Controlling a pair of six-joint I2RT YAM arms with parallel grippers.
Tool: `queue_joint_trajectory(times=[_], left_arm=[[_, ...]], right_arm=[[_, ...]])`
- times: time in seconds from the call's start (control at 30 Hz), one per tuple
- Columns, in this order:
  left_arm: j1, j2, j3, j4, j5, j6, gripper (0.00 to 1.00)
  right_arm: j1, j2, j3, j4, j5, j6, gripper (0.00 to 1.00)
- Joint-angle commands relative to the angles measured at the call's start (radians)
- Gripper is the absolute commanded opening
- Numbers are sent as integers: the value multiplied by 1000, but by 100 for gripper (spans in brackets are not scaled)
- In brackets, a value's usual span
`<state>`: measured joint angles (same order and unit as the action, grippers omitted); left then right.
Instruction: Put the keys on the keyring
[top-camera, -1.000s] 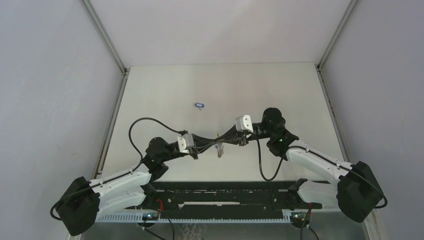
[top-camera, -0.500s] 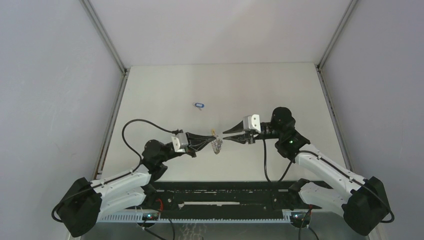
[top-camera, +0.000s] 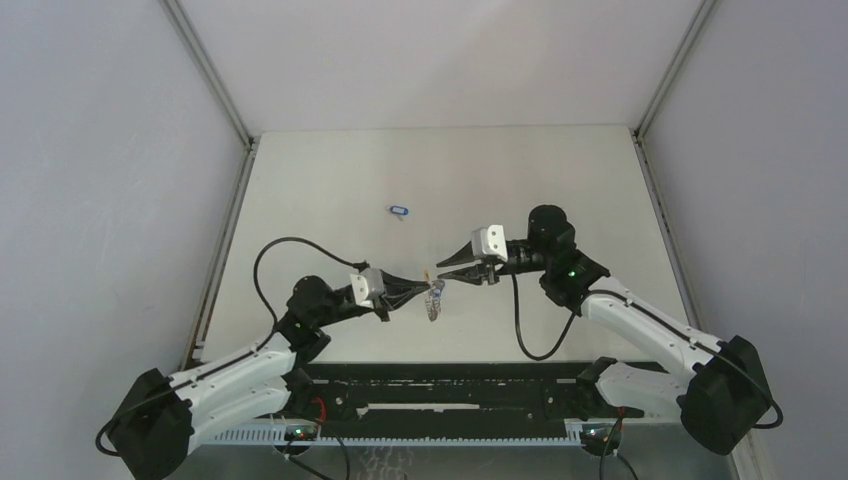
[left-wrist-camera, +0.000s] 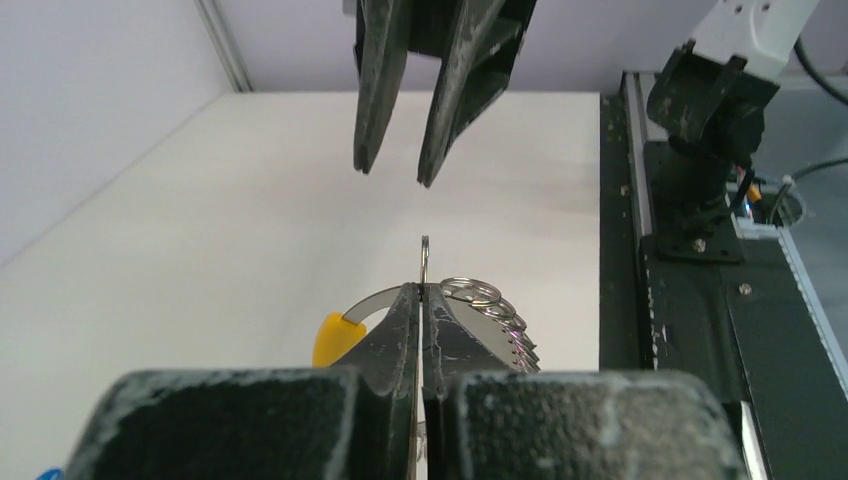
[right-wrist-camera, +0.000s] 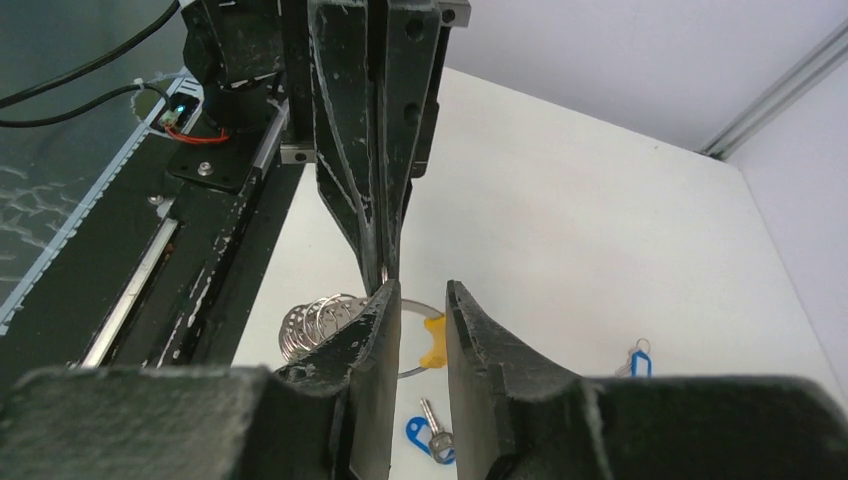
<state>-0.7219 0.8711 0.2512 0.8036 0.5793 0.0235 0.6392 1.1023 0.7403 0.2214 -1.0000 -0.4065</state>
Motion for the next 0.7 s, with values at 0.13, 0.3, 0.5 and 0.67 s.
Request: queue_joint_trajectory(times=[0.13, 0.3, 0.5, 0.67], left_arm=[[6, -92, 199, -469, -59, 131, 0], [-9, -90, 267, -628, -87, 151, 0], [-28, -50, 333, -737, -113, 195, 0], [-39, -59, 328, -742, -109, 231, 0]], right_arm=[[53, 33, 122, -269, 17, -209, 23], [79, 75, 173, -388, 43, -282, 23], [83, 96, 185, -445, 107, -322, 22], [81, 104, 183, -449, 131, -333, 21]])
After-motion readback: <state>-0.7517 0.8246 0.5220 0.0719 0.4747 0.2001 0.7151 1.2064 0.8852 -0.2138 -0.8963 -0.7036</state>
